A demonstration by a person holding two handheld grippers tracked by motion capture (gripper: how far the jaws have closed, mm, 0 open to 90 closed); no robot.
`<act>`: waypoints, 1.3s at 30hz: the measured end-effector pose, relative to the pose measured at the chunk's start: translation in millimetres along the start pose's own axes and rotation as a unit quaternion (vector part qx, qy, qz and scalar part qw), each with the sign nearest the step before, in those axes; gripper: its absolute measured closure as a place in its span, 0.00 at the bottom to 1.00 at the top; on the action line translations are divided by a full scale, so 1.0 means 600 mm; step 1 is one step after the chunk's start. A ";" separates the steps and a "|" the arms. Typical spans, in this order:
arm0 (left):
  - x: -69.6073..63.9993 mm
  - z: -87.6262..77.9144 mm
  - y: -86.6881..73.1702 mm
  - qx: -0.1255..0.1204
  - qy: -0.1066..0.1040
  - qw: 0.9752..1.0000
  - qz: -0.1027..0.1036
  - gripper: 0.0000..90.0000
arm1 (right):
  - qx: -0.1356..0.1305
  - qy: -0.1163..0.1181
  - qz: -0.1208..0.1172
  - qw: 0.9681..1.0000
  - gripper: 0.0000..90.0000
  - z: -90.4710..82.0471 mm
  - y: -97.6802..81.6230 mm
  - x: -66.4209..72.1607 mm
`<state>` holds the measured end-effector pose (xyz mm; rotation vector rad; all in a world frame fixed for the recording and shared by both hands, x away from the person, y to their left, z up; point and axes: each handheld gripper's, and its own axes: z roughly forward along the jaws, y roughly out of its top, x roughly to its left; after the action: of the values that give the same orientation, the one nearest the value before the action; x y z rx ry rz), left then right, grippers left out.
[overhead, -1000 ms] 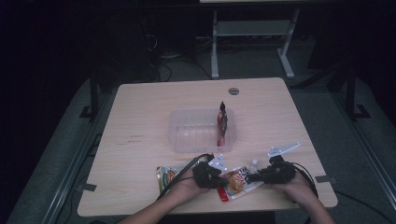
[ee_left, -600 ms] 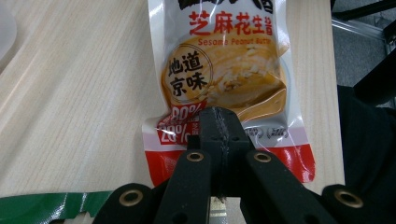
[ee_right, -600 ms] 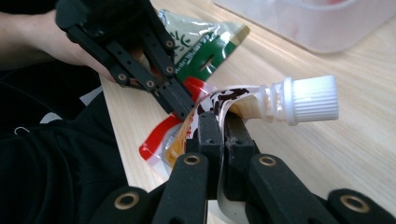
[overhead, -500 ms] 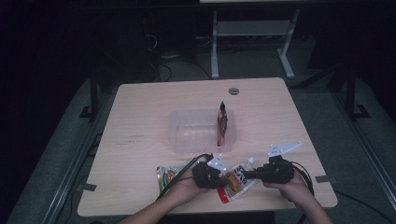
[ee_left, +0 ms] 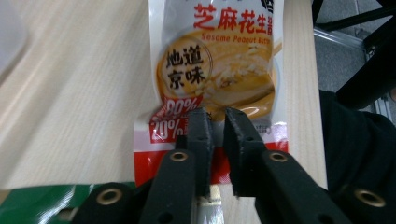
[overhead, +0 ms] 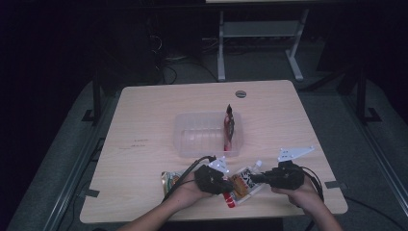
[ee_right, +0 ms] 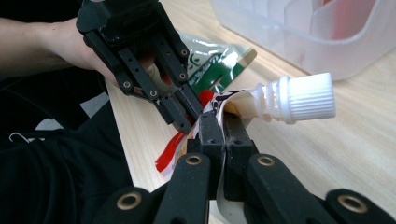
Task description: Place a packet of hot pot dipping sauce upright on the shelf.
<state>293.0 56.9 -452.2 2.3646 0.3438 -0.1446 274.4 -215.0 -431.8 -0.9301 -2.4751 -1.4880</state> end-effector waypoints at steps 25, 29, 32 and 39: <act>-0.005 -0.125 -0.052 -0.021 0.058 0.998 -0.012 0.48 | -0.034 0.006 -0.048 0.998 0.99 0.002 0.050 0.019; -0.008 -0.152 -0.081 -0.024 0.078 0.996 -0.026 0.45 | -0.039 0.014 -0.059 0.997 0.99 0.006 0.065 0.022; -0.007 -0.171 -0.103 -0.024 0.087 0.995 -0.041 0.43 | -0.038 0.017 -0.062 0.997 0.99 0.008 0.075 0.026; -0.003 -0.206 -0.149 -0.024 0.103 0.992 -0.066 0.40 | -0.040 0.005 -0.070 0.997 0.99 0.011 0.095 0.035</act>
<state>266.2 204.0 -420.9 2.3141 0.5961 0.0475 290.4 -181.1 -383.6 -0.7725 -2.5373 -1.6397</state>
